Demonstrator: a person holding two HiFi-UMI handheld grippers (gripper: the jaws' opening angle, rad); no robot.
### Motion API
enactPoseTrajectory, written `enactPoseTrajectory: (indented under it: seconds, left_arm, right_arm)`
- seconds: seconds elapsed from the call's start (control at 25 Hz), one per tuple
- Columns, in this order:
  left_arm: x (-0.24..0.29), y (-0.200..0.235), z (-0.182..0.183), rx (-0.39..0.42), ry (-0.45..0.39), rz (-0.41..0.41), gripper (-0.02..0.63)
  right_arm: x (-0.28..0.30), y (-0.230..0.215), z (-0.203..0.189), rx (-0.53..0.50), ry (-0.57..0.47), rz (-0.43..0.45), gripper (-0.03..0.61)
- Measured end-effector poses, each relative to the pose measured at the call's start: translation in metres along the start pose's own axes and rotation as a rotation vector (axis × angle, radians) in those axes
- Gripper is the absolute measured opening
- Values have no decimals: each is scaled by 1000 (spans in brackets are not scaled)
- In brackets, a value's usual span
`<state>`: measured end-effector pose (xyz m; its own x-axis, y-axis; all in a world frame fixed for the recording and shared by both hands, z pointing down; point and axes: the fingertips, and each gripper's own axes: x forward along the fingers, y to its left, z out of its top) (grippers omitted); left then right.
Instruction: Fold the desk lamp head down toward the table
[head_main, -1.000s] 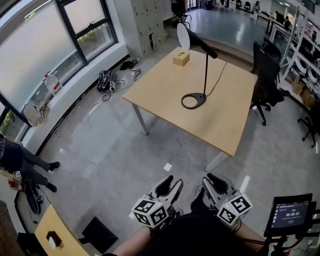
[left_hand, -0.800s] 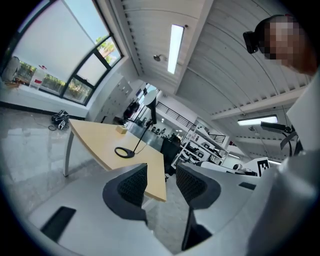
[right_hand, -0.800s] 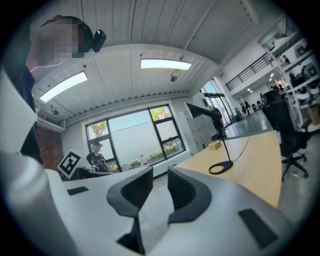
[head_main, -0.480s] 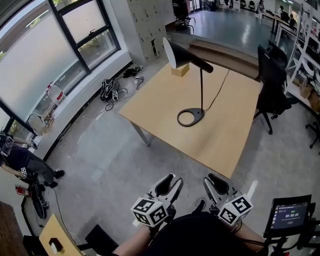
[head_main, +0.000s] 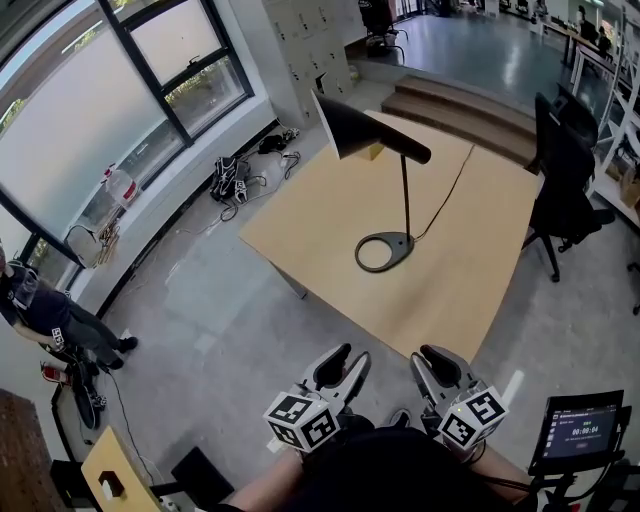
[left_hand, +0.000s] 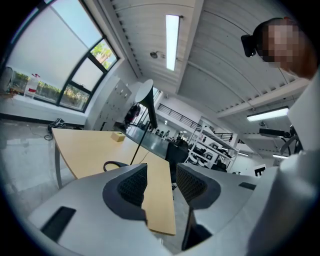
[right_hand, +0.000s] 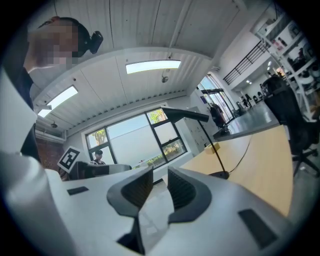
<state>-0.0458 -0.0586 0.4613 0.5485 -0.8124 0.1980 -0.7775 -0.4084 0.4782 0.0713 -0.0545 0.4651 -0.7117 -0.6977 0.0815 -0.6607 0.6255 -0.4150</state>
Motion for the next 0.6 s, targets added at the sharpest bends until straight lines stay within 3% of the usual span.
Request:
enactPoseTrajectory:
  seconds: [0.24,0.6]
  left_arm:
    - [22,36,57,57,-72,3,189]
    - [72,58,203,242,-233,-144,189]
  right_arm:
    - [39,-19,15,-20,-11,-19,95]
    - [94,-58,68,-94,-105,-177,95]
